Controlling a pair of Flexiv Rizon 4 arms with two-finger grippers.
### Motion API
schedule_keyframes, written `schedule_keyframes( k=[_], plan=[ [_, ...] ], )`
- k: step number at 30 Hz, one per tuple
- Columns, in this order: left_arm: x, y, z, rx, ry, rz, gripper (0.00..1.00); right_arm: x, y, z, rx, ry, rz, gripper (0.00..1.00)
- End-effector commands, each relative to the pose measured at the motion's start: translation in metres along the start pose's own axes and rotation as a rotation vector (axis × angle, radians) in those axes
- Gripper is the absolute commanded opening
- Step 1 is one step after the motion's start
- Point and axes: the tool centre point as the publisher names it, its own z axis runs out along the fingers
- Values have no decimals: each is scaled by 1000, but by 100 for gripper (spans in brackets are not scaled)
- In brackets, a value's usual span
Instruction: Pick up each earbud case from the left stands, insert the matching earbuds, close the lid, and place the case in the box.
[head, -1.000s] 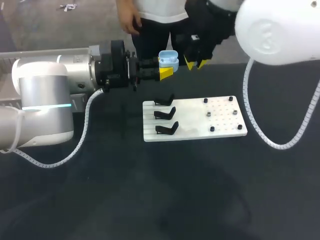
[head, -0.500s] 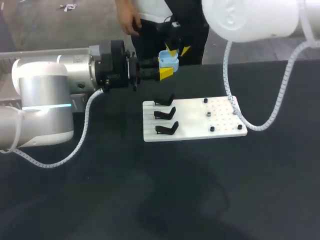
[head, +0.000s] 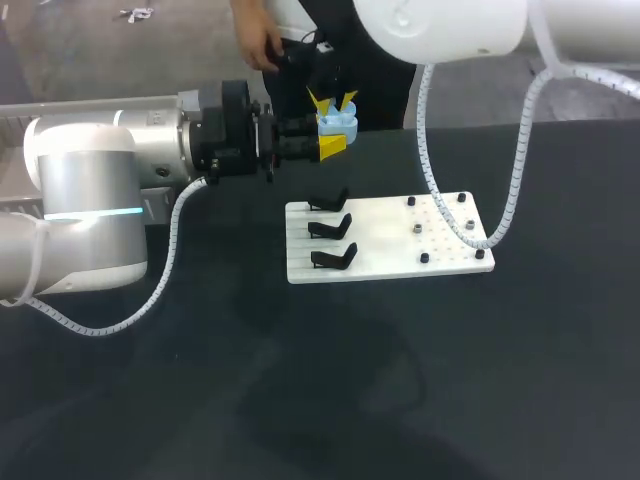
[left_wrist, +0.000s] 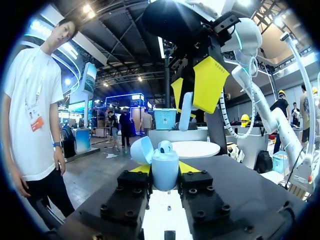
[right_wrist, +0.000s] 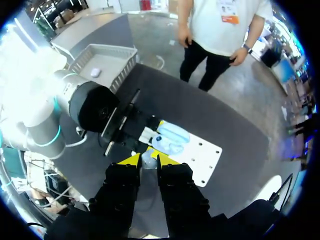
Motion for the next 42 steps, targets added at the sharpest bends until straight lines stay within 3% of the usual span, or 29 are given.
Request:
schedule_keyframes(
  k=[1, 25, 42],
  plan=[
    [0, -1, 0, -5, 0, 1, 0, -3, 2, 0, 2, 10, 1, 0],
    [0, -1, 0, -5, 0, 1, 0, -3, 2, 0, 2, 10, 1, 0],
    [0, -1, 0, -5, 0, 1, 0, -2, -4, 8, 8, 29, -68, 0]
  ],
)
